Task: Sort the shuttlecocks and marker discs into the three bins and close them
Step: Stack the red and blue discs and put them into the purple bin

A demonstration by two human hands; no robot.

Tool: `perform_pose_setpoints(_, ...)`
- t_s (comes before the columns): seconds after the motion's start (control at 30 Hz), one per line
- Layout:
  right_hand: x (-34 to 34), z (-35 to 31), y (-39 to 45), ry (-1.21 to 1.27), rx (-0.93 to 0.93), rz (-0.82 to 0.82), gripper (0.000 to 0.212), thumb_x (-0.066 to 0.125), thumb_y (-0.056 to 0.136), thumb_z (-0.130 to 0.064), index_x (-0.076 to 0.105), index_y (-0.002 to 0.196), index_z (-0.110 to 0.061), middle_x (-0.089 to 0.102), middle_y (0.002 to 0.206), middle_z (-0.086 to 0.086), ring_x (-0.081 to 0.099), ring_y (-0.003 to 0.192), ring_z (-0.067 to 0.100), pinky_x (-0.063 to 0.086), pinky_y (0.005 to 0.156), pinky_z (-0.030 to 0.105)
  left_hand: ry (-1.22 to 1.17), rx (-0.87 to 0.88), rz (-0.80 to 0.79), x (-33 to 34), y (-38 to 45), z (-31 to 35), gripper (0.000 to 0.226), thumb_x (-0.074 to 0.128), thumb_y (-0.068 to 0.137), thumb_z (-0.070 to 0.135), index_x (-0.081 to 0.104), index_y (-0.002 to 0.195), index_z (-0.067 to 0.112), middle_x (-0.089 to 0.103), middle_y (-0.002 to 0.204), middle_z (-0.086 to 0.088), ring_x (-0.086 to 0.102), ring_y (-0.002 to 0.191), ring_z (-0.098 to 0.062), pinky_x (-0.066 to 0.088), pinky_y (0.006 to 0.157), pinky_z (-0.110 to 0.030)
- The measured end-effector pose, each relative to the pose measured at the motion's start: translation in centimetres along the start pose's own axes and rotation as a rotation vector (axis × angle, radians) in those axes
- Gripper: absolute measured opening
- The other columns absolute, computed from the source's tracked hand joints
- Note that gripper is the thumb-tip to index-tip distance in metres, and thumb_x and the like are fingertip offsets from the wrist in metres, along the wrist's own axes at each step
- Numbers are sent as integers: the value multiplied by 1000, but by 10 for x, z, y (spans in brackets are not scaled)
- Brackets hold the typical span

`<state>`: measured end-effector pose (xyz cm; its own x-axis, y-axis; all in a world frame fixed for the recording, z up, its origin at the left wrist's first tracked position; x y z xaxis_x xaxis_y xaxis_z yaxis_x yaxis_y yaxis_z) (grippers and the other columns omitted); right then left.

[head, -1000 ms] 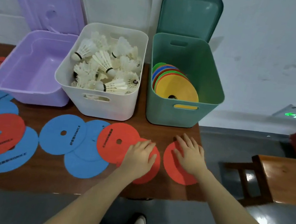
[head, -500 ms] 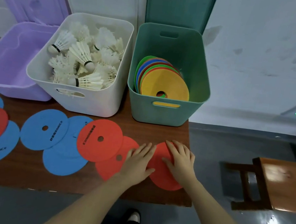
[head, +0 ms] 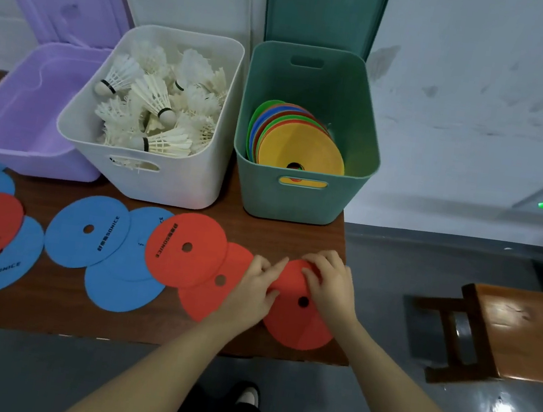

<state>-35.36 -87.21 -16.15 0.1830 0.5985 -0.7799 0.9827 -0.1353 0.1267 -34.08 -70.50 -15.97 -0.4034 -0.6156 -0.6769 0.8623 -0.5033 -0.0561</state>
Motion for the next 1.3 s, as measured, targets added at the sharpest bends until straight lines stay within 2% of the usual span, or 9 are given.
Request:
perform_pose_setpoints(0.1, 5, -24, 12, 54, -30, -3, 20, 63, 86, -14, 67, 105, -16, 57, 99, -1, 55, 94, 15, 38, 80, 32, -6, -13, 100, -25, -6, -7, 59, 58, 87, 1, 35, 141, 13, 36, 101, -1, 36, 92, -3, 22, 89, 3)
perform_pose_setpoints(0.3, 36, -73, 27, 108, -65, -99, 28, 60, 88, -18, 62, 116, -19, 56, 108, -1, 51, 103, 17, 38, 88, 33, -28, -106, 236, -76, -27, -38, 53, 57, 86, -2, 43, 136, 8, 38, 97, -1, 38, 90, -4, 22, 90, 3)
perform_pose_setpoints(0.43, 64, -87, 19, 43, 35, -230, 39, 54, 92, -27, 52, 130, -20, 52, 124, 2, 47, 115, 21, 36, 95, 36, 28, -225, 294, -104, -42, -73, 50, 56, 86, -5, 45, 134, 2, 40, 100, -6, 40, 95, -12, 26, 100, -10)
perform_pose_setpoints(0.53, 79, -90, 2, -72, 131, -248, 45, 49, 93, -32, 44, 136, -18, 46, 133, 7, 44, 117, 26, 35, 97, 38, 67, -297, 262, -115, -44, -97, 53, 55, 87, 0, 39, 138, 3, 40, 109, -7, 41, 103, -17, 32, 106, -32)
perform_pose_setpoints(0.6, 87, -92, -8, -143, 190, -231, 52, 48, 93, -38, 37, 139, -18, 40, 140, 8, 38, 124, 26, 31, 101, 39, 230, -363, 187, -118, -39, -110, 62, 58, 89, 15, 29, 144, 9, 35, 128, -14, 35, 118, -26, 29, 108, -41)
perform_pose_setpoints(0.73, 100, -102, -26, -197, 270, -181, 64, 46, 93, -45, 23, 145, -16, 25, 150, 12, 27, 135, 28, 23, 109, 42, 367, -505, -9, -117, -27, -124, 82, 49, 90, 47, 2, 149, 13, 0, 154, -19, 3, 141, -35, 9, 115, -44)
perform_pose_setpoints(0.83, 106, -109, -34, -237, 378, -120, 73, 44, 92, -51, 14, 147, -13, 18, 153, 13, 21, 138, 28, 20, 111, 41, 356, -490, -62, -113, -25, -125, 86, 48, 89, 52, -2, 149, 15, -3, 154, -19, 0, 141, -35, 6, 116, -42)
perform_pose_setpoints(1.1, 109, -111, -38, -158, 407, -77, 75, 50, 90, -46, 15, 147, -12, 16, 155, 11, 15, 141, 26, 14, 114, 40, 87, -382, -11, -81, -58, -90, 79, 58, 88, 33, 10, 148, 18, 15, 147, -9, 15, 132, -25, 22, 109, -37)
perform_pose_setpoints(1.3, 106, -105, -33, -106, 372, -130, 75, 61, 85, -42, 23, 145, -15, 22, 151, 11, 20, 137, 29, 17, 110, 45, 267, -314, -6, -68, -70, -91, 78, 58, 87, 39, 12, 148, 21, 21, 147, -4, 23, 129, -22, 25, 107, -35)
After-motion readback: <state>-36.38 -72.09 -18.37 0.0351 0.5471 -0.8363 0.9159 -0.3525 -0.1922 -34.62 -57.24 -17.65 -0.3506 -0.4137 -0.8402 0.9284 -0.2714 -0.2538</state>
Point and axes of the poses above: each hand's wrist, its own y-axis towards the middle knuckle, its own x-axis out of the palm, z = x × y, the point moved 1 cm from there along y, towards the middle knuckle
